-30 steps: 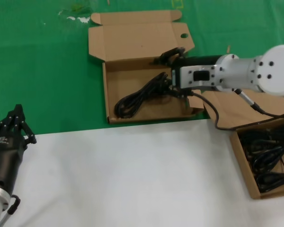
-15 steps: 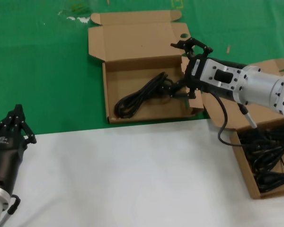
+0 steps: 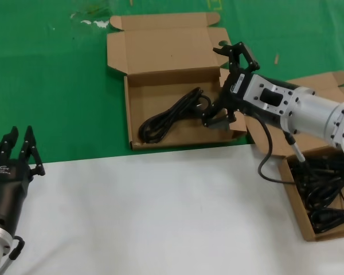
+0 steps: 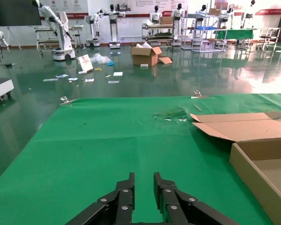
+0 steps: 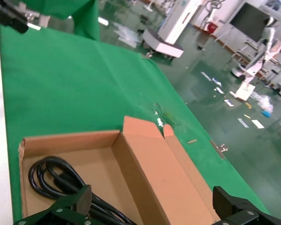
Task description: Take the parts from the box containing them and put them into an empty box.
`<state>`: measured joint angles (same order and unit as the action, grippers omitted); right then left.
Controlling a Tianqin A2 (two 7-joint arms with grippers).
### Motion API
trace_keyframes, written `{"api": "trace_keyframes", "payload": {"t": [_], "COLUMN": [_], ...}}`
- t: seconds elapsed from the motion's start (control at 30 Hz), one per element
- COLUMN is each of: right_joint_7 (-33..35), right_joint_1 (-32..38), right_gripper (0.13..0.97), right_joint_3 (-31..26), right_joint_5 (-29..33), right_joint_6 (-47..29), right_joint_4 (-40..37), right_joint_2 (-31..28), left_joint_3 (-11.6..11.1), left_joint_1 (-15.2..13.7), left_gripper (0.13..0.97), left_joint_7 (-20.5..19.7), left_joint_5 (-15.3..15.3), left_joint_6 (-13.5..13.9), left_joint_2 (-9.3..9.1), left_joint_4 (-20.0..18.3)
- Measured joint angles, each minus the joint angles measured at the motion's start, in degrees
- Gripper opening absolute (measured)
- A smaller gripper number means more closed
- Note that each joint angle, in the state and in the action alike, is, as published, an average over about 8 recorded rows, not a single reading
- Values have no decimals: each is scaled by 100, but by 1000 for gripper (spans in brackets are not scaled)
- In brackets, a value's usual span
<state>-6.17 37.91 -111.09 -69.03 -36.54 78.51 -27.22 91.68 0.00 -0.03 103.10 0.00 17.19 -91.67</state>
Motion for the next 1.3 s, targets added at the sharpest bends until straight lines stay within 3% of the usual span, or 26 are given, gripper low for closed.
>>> {"api": "trace_keyframes", "payload": {"t": [0.27, 0.4, 0.57, 0.97, 1.1, 1.3], "right_joint_7": [69, 104, 149, 254, 290, 343], "right_joint_1": [-413, -631, -903, -1558, -1778, -2105], "right_gripper": [924, 940, 966, 966, 966, 966], "right_joint_3": [212, 324, 464, 799, 911, 1079], "right_joint_5": [-373, -569, -814, -1403, -1600, -1894], "right_joint_6": [400, 610, 873, 1503, 1714, 2030], "right_joint_4": [144, 220, 315, 542, 618, 731], "right_joint_2": [110, 168, 240, 413, 471, 557], "left_joint_3": [0, 0, 0, 0, 0, 0], "left_joint_1": [0, 0, 0, 0, 0, 0], "left_gripper": [299, 349, 473, 751, 751, 852], "left_joint_7": [0, 0, 1, 1, 3, 3], "left_joint_5": [0, 1, 1, 1, 1, 1], "left_joint_6": [0, 0, 0, 0, 0, 0], "left_joint_2": [0, 0, 0, 0, 0, 0], "left_joint_4": [0, 0, 0, 0, 0, 0]}}
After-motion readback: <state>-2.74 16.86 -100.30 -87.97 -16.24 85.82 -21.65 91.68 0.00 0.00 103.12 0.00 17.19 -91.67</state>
